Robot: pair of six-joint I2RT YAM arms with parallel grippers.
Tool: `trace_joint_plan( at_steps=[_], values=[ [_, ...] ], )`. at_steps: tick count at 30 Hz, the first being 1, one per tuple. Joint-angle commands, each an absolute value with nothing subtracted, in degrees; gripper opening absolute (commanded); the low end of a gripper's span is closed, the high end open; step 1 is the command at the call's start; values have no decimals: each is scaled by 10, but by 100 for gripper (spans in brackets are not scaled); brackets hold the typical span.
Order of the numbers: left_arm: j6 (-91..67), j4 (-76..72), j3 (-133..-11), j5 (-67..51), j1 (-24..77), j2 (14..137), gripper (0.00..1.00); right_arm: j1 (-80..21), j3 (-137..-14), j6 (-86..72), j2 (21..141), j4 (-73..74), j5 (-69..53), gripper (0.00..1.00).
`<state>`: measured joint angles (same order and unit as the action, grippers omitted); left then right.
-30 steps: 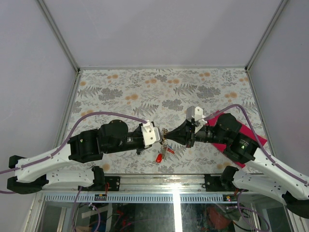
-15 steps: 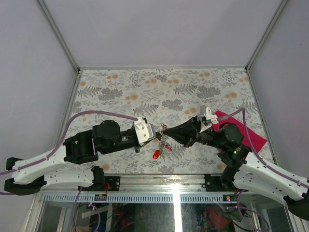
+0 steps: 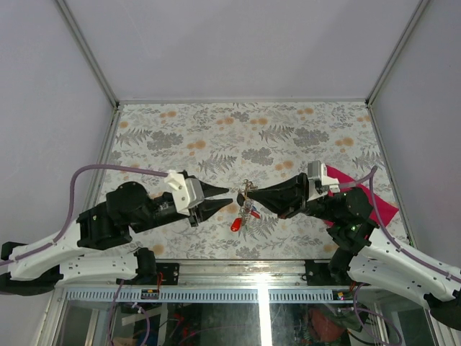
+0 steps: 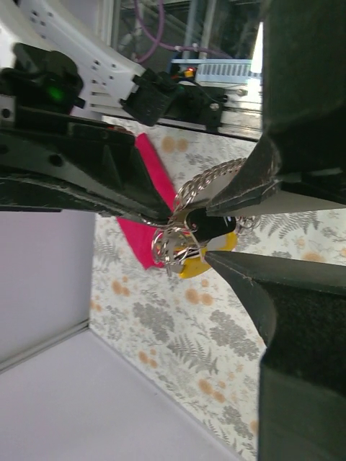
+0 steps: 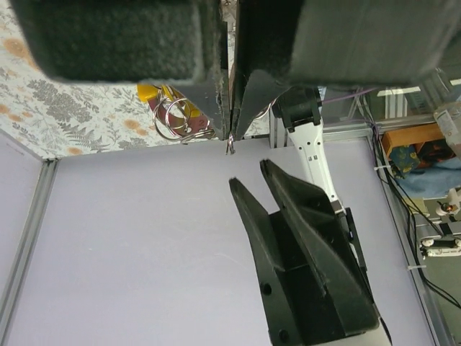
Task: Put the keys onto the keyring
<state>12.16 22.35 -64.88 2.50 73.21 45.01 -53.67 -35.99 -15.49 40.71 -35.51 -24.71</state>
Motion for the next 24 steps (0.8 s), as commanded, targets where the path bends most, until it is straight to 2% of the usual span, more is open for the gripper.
trace_joint_plan(
  at_steps=[1,10,21,24],
  values=[
    [101,102,-626,13,736,429,28,-535,-402,-113,393,-378,-272,0],
    [97,64,-629,-24,735,456,29,-535,-423,-97,403,-381,-309,0],
    [92,49,-635,-82,736,477,26,-536,-429,-93,401,-383,-317,0],
    [92,48,-634,-81,735,479,23,-536,-429,-94,399,-381,-320,0]
  ],
)
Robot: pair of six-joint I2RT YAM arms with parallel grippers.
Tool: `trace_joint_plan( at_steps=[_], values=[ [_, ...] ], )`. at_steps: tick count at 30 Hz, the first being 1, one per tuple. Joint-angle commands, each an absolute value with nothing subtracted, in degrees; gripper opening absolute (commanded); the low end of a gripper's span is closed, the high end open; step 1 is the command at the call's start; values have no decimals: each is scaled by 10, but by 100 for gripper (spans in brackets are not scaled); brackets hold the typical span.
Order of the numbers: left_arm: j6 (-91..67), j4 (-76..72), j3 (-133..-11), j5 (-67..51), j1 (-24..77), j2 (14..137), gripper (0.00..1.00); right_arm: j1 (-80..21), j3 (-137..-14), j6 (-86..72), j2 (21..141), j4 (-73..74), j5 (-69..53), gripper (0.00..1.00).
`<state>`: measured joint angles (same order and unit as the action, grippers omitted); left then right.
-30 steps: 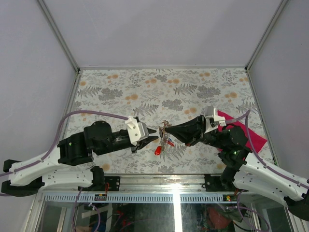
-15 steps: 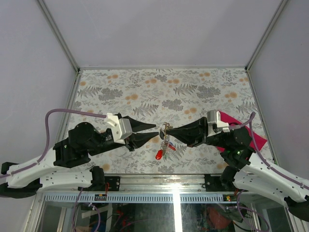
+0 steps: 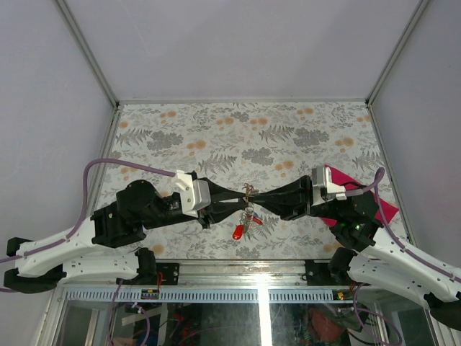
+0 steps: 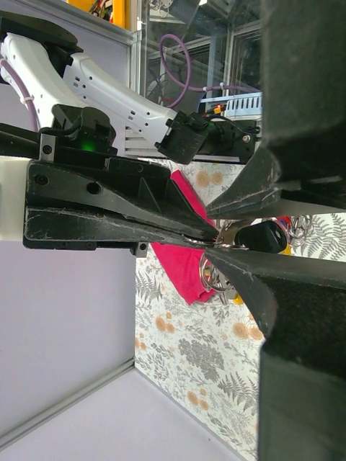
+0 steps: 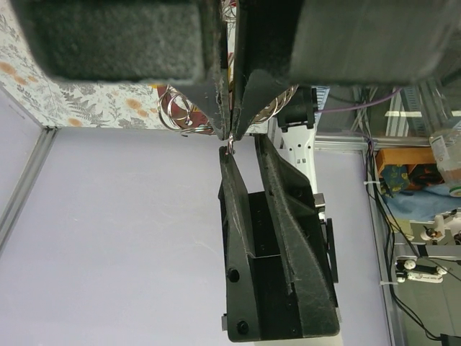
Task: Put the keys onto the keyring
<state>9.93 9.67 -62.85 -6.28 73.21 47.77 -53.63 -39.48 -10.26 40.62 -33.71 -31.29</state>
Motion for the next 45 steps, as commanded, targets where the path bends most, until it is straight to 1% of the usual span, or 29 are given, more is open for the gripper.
trace_joint_plan(
  at_steps=[1,5,11,17,29,33,37,38,42,45],
  values=[
    [92,47,-634,-81,735,480,22,-535,-429,-96,399,-382,-320,0],
    [93,48,-633,-79,736,483,17,-536,-429,-99,398,-384,-324,0],
    [93,52,-631,-75,736,484,17,-536,-430,-105,399,-393,-337,0],
    [93,55,-630,-75,735,486,21,-535,-430,-110,399,-403,-343,0],
    [94,61,-626,-83,735,478,21,-536,-434,-106,391,-393,-344,0],
    [94,64,-625,-91,735,477,27,-536,-435,-107,391,-392,-344,0],
    [94,67,-626,-95,735,477,27,-535,-436,-107,392,-392,-345,0],
    [94,68,-627,-96,735,477,26,-535,-437,-108,392,-391,-345,0],
    [96,70,-628,-97,735,478,13,-535,-438,-110,395,-391,-349,0],
    [96,72,-629,-98,736,478,7,-536,-439,-112,397,-392,-351,0]
  ],
)
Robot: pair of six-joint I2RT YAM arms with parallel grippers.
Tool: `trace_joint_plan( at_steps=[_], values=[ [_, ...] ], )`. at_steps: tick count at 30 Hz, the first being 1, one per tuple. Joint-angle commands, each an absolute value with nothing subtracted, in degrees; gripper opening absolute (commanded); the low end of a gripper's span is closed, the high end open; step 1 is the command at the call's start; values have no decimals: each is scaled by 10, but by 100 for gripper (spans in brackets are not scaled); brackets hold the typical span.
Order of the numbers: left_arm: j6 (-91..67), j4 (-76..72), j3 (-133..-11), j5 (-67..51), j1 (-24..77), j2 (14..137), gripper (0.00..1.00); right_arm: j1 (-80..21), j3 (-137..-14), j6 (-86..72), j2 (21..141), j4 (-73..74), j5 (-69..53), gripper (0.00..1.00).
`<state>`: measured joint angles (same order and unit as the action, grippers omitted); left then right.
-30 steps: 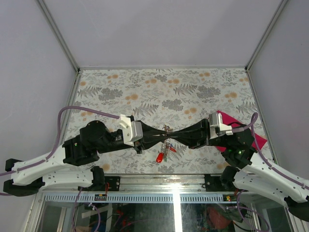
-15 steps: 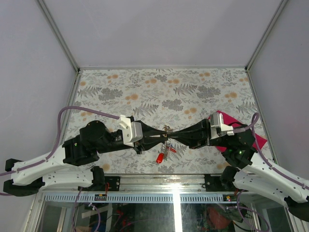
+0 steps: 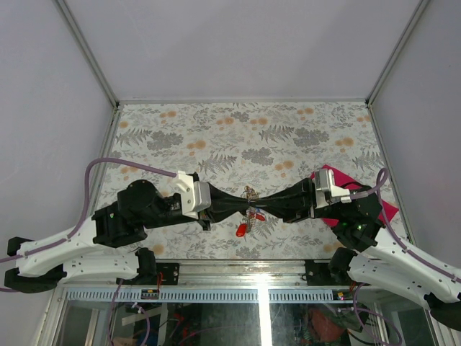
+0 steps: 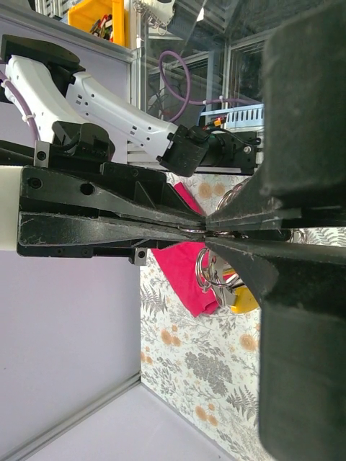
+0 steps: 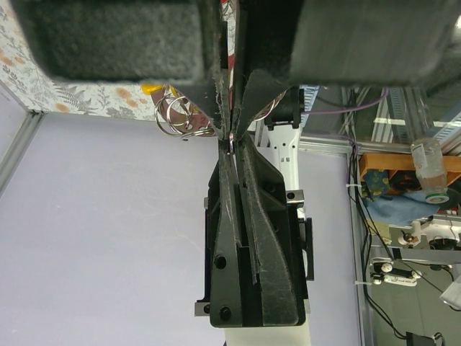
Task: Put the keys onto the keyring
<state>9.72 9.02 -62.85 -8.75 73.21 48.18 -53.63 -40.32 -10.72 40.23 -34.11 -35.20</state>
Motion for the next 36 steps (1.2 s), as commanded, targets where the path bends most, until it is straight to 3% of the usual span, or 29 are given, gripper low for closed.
trace_joint_plan(
  at_steps=[1,10,22,36],
  values=[
    [97,72,-629,-97,736,478,5,-536,-439,-112,397,-392,-353,0],
    [97,86,-641,-92,735,491,0,-535,-445,-113,398,-381,-364,2],
    [122,244,-726,-66,736,528,0,-536,-487,-8,364,-147,-355,19],
    [146,339,-787,-51,736,582,0,-536,-561,67,409,50,-357,26]
  ],
)
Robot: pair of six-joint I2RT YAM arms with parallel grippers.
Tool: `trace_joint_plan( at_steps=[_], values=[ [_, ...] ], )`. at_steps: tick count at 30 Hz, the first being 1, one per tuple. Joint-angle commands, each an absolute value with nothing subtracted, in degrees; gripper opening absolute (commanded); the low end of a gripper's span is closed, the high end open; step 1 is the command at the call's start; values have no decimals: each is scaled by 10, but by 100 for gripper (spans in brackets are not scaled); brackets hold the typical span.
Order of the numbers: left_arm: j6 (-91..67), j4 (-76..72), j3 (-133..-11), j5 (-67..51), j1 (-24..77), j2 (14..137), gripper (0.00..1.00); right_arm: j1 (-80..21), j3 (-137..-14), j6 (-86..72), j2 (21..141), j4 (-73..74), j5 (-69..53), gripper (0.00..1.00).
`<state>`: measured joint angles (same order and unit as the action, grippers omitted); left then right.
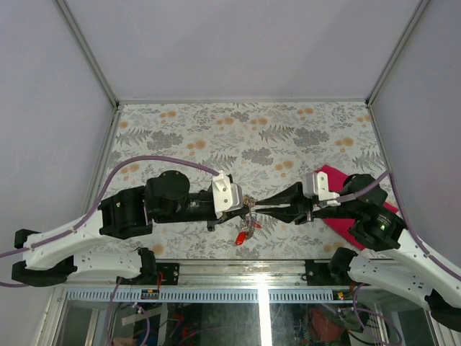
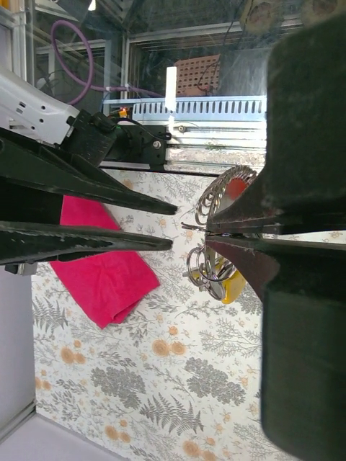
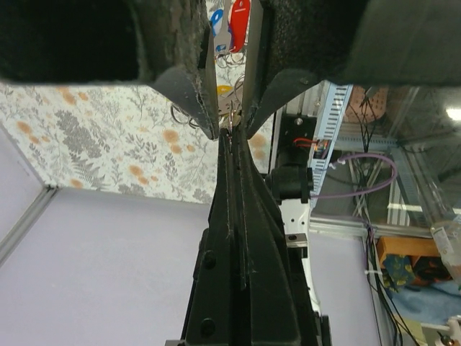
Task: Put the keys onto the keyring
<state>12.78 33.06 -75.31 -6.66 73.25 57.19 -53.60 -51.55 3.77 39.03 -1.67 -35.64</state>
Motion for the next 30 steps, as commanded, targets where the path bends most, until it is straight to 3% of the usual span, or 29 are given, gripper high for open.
trace_joint_plan(
  at_steps=[1,19,30],
  values=[
    [149,346,-791,-49,735,587,0,-536,-566,70,413,61,-357,26],
    [171,418,-845,-35,735,631,0,-536,-596,94,459,130,-359,25],
    [172,419,-846,-43,736,631,0,-536,-594,86,470,117,-351,15]
  ],
)
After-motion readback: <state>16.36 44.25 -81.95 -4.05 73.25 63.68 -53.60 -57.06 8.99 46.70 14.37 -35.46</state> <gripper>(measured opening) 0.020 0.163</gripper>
